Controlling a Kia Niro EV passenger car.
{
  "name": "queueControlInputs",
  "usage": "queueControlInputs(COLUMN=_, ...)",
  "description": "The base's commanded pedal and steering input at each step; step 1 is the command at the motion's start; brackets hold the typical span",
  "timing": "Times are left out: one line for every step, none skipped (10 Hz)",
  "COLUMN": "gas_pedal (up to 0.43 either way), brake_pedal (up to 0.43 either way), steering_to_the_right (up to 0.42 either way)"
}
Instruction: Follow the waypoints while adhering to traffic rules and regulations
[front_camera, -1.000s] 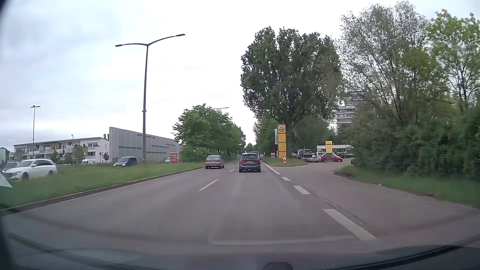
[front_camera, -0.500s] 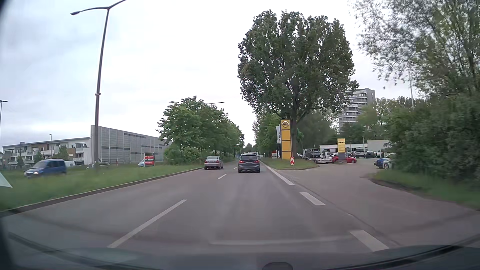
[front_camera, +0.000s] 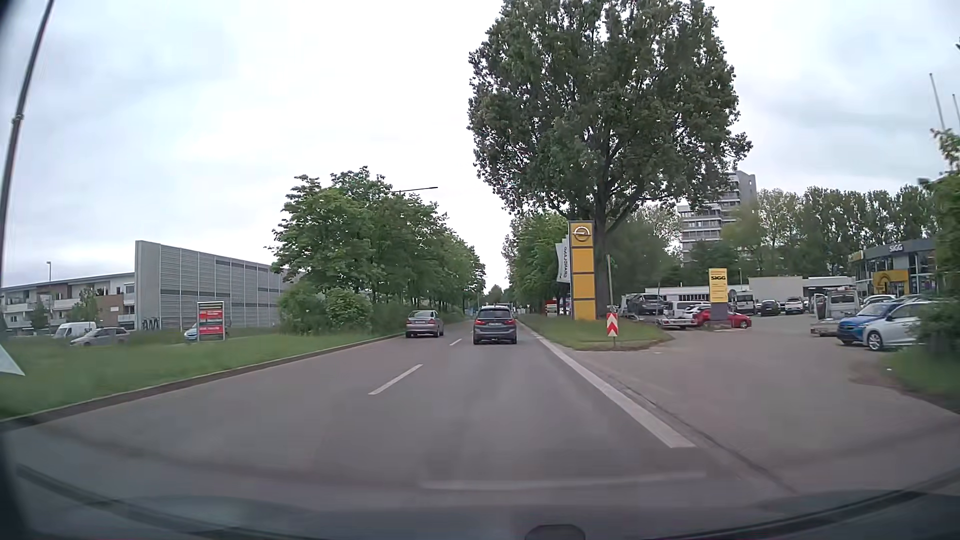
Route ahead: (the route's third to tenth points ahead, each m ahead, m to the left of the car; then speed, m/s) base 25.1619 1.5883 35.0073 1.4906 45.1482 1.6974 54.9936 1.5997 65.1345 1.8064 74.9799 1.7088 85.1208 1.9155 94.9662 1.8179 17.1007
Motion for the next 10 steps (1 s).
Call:
queueControlInputs(gas_pedal=0.197, brake_pedal=0.0, steering_to_the_right=0.001)
queueControlInputs(gas_pedal=0.189, brake_pedal=0.0, steering_to_the_right=0.001)
queueControlInputs(gas_pedal=0.189, brake_pedal=0.0, steering_to_the_right=0.001)
queueControlInputs(gas_pedal=0.177, brake_pedal=0.0, steering_to_the_right=0.001)
queueControlInputs(gas_pedal=0.169, brake_pedal=0.0, steering_to_the_right=0.001)
queueControlInputs(gas_pedal=0.169, brake_pedal=0.0, steering_to_the_right=0.0)
queueControlInputs(gas_pedal=0.169, brake_pedal=0.0, steering_to_the_right=0.0)
queueControlInputs(gas_pedal=0.169, brake_pedal=0.0, steering_to_the_right=-0.001)
queueControlInputs(gas_pedal=0.169, brake_pedal=0.0, steering_to_the_right=-0.003)
queueControlInputs(gas_pedal=0.169, brake_pedal=0.0, steering_to_the_right=-0.004)
